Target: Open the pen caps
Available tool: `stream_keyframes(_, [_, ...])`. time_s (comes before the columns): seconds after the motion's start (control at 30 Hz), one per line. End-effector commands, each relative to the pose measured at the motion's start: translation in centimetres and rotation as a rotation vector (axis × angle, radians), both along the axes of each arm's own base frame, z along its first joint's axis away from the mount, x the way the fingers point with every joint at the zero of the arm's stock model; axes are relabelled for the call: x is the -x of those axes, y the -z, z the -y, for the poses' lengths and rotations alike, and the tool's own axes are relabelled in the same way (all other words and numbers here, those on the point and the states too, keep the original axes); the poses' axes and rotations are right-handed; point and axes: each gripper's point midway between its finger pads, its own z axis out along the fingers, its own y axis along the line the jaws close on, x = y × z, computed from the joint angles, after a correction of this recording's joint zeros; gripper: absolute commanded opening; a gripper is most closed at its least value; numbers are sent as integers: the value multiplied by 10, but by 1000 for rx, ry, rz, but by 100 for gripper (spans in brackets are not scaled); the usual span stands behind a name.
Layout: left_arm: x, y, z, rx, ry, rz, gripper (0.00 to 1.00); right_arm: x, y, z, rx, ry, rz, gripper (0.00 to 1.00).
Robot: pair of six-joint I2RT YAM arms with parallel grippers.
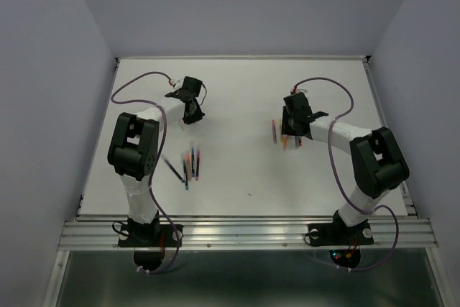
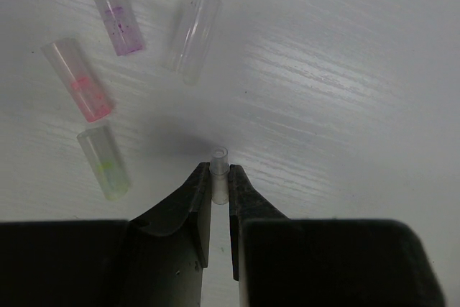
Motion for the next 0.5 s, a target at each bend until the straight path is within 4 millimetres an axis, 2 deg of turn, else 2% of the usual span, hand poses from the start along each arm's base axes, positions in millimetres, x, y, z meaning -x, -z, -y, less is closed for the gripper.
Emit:
stream_keyframes(0.0, [-10,-13,-2,-27,-16,27,10,-18,-52,-7,-61,1,123,49])
stream_keyframes(0.07, [-10,-13,-3,-33,-22,28,11,-16,-59,-8,-73,-9,136,56])
stream_keyframes(0.17, [-10,-11,-5,-45,-32,20,19,-14,-70,-12,-97,-31,155,68])
stream_keyframes(0.2, [-11,-11,-5,-46,-34,19,25,-13,-74,-13,-108,-39,162,68])
stream_keyframes(0.3, [-10,-11,-7,-50,-41,15,34,-10,-78,-16,-118,-61,169,74])
stream_keyframes(0.4, [-11,-13,-9,-52,-49,20,48,-7,-85,-17,-129,-80,181,79])
stream_keyframes(0.47, [-11,-12,-11,-51,-56,15,49,-5,-86,-17,-133,-84,185,80])
